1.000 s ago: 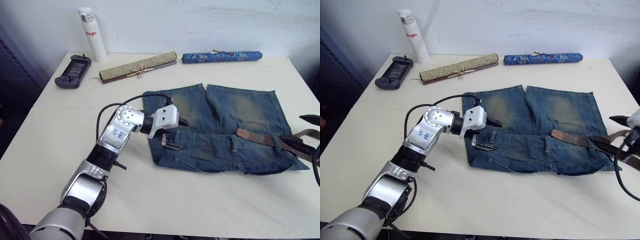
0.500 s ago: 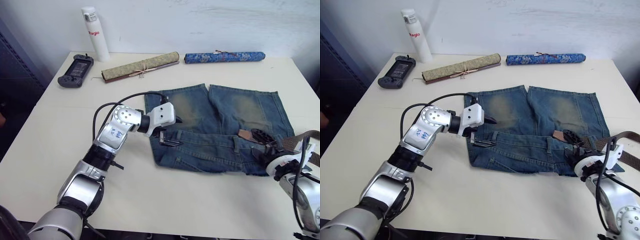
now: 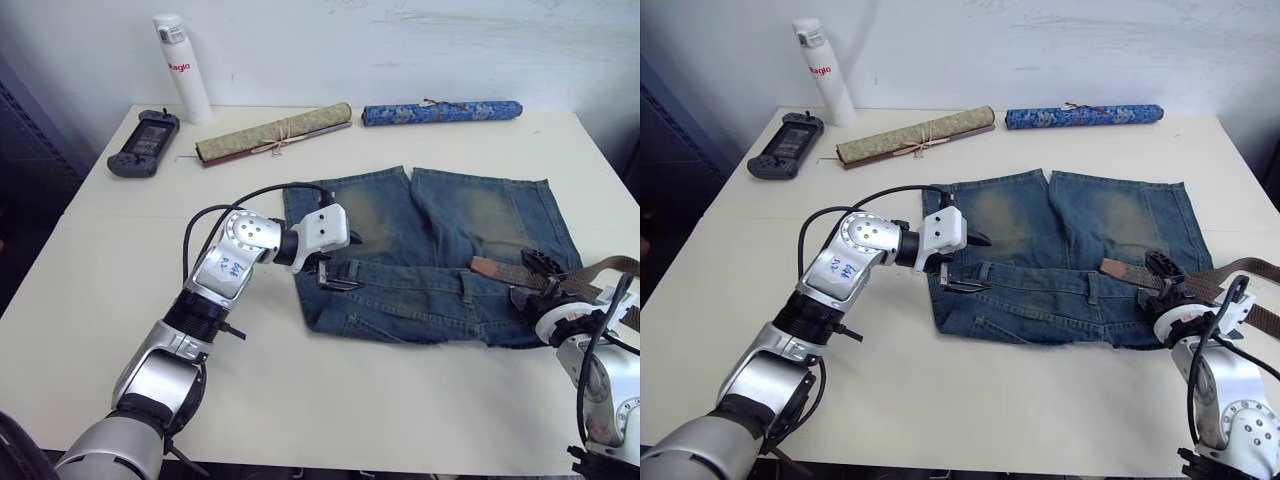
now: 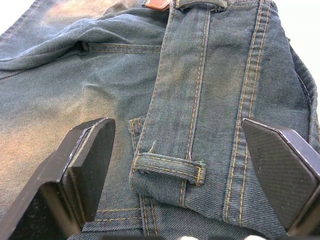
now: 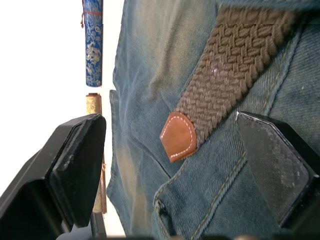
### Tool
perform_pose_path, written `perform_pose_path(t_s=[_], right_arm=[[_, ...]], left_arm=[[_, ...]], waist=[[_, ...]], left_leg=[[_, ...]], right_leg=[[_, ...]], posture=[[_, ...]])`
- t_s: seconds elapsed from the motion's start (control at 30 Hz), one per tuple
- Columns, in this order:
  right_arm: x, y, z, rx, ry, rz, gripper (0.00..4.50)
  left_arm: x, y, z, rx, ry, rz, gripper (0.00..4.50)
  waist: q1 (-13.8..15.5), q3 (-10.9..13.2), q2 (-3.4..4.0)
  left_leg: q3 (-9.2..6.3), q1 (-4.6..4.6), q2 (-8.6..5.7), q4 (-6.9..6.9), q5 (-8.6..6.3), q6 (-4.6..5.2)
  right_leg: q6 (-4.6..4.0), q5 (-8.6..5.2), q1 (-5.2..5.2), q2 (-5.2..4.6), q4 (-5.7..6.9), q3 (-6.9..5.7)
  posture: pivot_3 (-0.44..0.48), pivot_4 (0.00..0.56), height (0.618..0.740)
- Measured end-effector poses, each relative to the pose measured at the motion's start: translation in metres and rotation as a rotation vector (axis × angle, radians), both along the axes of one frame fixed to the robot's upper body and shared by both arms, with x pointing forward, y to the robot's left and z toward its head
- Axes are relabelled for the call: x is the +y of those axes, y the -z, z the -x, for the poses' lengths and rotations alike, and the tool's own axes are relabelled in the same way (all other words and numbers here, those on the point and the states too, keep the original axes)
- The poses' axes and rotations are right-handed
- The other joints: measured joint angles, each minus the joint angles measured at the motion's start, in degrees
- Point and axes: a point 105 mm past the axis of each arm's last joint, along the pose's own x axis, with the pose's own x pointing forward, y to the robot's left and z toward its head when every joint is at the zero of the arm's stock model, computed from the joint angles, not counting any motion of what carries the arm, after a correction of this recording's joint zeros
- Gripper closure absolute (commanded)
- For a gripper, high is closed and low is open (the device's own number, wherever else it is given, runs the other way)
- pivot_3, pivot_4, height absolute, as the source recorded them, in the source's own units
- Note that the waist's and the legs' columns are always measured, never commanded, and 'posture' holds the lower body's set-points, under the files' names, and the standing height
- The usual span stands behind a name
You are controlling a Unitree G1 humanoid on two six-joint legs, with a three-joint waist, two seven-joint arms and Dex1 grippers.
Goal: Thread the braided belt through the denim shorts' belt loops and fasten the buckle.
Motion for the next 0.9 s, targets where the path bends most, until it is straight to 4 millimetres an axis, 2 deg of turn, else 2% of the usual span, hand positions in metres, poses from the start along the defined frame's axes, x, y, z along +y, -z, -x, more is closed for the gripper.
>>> perform_pose_path(t_s=[0.23,0.47,0.73,0.9], right_arm=[[-0.014,0.007,-0.013,-0.025,0.063,-0.013,0.06],[-0.016,0.01,-0.019,0.011,0.086,-0.007,0.06],[-0.027,0.008,-0.003,0.202,0.205,-0.005,0.06],[-0.032,0.007,-0.006,0.203,0.233,-0.013,0.06]], left_arm=[[0.002,0.0,0.0,0.003,-0.005,-0.006,0.0],[0.002,0.0,0.0,0.003,-0.002,-0.006,0.0],[0.003,-0.001,0.001,0.0,-0.004,-0.01,0.0],[0.001,-0.002,0.002,0.001,-0.004,-0.006,0.0]], waist=[[0.1,-0.06,-0.12],[0.05,-0.18,-0.3],[1.13,-0.3,-0.52],[1.47,-0.3,-0.52]], left_leg=[[0.03,0.01,-0.01,0.02,0.0,0.03],[0.03,0.01,0.0,0.02,0.0,0.03],[-0.33,0.0,-0.09,0.01,0.0,0.03],[-0.33,0.01,-0.12,0.02,0.0,0.04]], right_leg=[[0.0,0.0,0.0,-0.03,0.02,0.07],[0.0,0.0,0.0,-0.03,0.03,0.07],[0.0,0.0,0.2,-0.02,-0.43,0.17],[0.02,0.01,0.24,-0.02,-0.46,0.18]], posture=[[0.0,0.15,0.686],[0.0,0.15,0.686],[0.0,0.15,0.686],[0.0,0.15,0.686]])
